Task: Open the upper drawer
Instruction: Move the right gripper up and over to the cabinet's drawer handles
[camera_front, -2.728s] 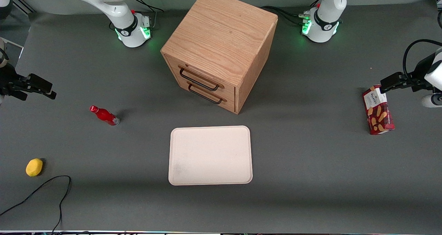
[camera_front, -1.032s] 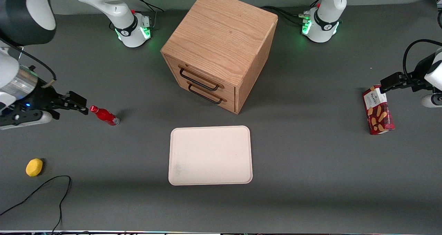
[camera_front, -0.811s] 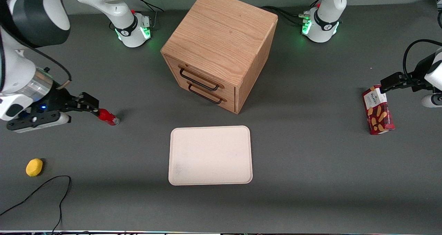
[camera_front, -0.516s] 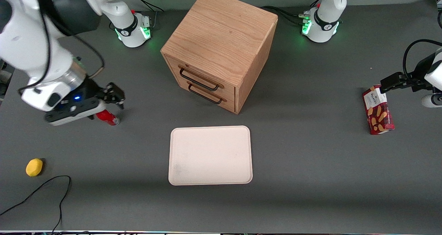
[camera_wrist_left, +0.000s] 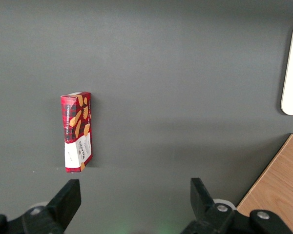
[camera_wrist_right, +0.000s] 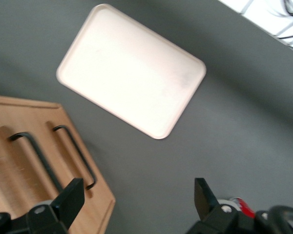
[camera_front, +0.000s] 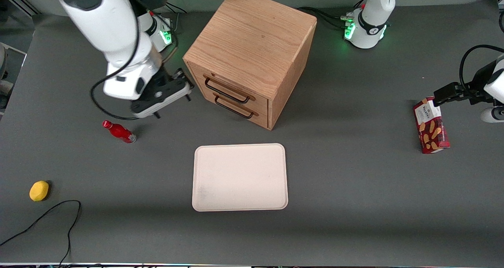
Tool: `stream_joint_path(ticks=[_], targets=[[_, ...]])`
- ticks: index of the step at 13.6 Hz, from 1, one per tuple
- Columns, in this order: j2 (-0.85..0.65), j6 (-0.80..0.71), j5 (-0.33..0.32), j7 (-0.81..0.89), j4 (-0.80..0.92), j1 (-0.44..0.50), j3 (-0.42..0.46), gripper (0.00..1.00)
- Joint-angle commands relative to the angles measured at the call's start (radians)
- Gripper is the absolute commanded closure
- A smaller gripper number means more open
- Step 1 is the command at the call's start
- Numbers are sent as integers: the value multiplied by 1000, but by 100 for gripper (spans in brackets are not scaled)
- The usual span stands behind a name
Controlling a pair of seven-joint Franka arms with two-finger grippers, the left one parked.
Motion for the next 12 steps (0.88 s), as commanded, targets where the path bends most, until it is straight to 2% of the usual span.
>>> stream_joint_path(ticks=[1,7,12], targets=[[14,-7,18,-21,5,61,-14,0],[23,-12,20,-291,-10,87,-13,0],[13,-1,23,-309,-61,142,-13,0]])
